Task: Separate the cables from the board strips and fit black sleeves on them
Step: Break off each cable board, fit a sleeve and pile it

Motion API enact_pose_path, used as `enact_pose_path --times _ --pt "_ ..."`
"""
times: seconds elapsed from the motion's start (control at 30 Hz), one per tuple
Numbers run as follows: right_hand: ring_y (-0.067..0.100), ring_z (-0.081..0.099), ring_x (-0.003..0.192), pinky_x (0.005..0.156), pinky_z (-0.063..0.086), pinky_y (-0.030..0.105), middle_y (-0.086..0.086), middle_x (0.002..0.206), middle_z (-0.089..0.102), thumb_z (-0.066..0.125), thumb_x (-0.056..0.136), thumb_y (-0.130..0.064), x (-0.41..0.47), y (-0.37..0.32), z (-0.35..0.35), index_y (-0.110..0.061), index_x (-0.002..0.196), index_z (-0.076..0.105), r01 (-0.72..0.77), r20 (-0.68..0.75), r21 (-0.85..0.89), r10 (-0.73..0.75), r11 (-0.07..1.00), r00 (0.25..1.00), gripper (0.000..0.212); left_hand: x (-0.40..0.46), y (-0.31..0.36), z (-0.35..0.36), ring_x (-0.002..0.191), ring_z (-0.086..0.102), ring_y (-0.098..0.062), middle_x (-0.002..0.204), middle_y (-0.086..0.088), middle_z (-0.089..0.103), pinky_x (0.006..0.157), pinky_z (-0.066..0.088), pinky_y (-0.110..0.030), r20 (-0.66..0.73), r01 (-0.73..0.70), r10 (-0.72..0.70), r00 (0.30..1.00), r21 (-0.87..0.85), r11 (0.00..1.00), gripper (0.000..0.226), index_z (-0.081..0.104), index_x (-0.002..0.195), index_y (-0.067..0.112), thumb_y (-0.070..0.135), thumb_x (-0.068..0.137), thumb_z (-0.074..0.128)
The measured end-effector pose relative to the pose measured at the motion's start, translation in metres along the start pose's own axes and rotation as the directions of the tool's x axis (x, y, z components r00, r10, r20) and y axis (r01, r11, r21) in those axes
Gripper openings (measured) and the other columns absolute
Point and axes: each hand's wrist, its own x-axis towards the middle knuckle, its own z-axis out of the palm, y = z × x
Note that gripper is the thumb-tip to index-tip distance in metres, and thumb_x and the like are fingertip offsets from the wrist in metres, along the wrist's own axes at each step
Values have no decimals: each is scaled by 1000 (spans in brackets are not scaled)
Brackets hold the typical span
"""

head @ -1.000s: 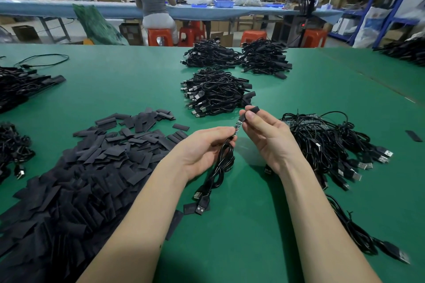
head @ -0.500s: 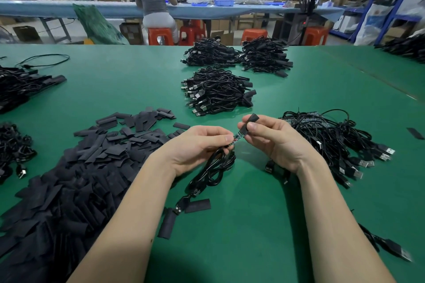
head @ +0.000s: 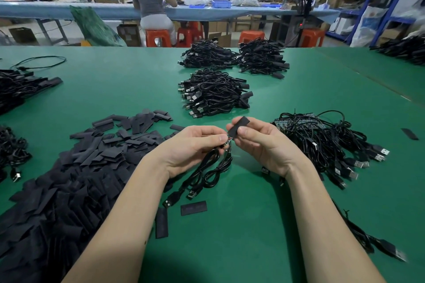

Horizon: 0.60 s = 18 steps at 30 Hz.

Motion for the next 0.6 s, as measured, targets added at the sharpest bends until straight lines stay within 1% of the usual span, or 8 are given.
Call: enact_pose_path --times 0.07,0.17,0.2,0.27,0.37,0.47,0.53,0.6 --pt "11 73 90 78 56 18 8 103 77 70 80 -6 1 1 0 -16 92 82 0 10 -18 0 1000 1000 20 0 0 1 68 61 -9 78 -1 67 66 52 -17 -21 -4 4 1000 11 1000 16 68 97 4 13 84 68" --pt "13 72 91 80 56 20 9 104 77 74 78 -7 4 -1 1 -14 96 80 44 -22 -23 -45 999 999 20 4 0 3 67 61 -11 77 -4 69 64 52 -17 -144 -47 46 989 3 999 13 67 97 7 13 87 70" --pt "13 72 90 80 56 20 9 103 77 75 76 -8 5 -1 1 -14 97 80 54 -48 -34 -56 998 997 22 6 -1 4 67 62 -13 78 -6 71 64 52 -18 -185 -61 68 980 44 997 10 65 96 9 14 89 70" --pt "14 72 86 79 56 20 9 99 77 79 71 -11 8 -1 2 -13 94 81 62 -111 -58 -68 996 992 23 9 -1 4 70 66 -15 84 -9 75 66 53 -20 -239 -66 116 964 208 976 12 63 97 12 21 93 71" --pt "16 72 87 78 57 19 12 97 76 82 67 -11 9 0 0 -10 89 82 45 -197 -37 -51 998 979 22 10 -3 2 73 68 -11 87 -7 78 76 52 -24 -252 -65 171 952 381 922 16 66 100 18 28 91 74" --pt "16 73 87 76 57 18 12 96 77 81 68 -8 8 0 -3 -9 85 82 35 -238 30 -27 999 971 17 10 -5 1 73 70 -9 82 -8 78 74 51 -21 -262 -106 232 937 420 901 10 71 91 20 22 85 80" --pt "15 74 87 75 57 18 12 96 77 81 68 -7 8 0 -4 -9 85 82 31 -250 48 -18 998 968 17 11 -6 0 74 72 -12 80 -8 78 72 53 -19 -271 -137 270 924 425 895 8 74 86 19 19 83 82" --pt "15 74 86 74 57 18 12 96 77 81 69 -8 9 1 -2 -8 85 82 25 -257 50 -12 998 966 16 11 -6 -1 77 75 -15 79 -7 78 74 56 -20 -263 -157 304 916 464 872 8 76 84 18 19 81 83"
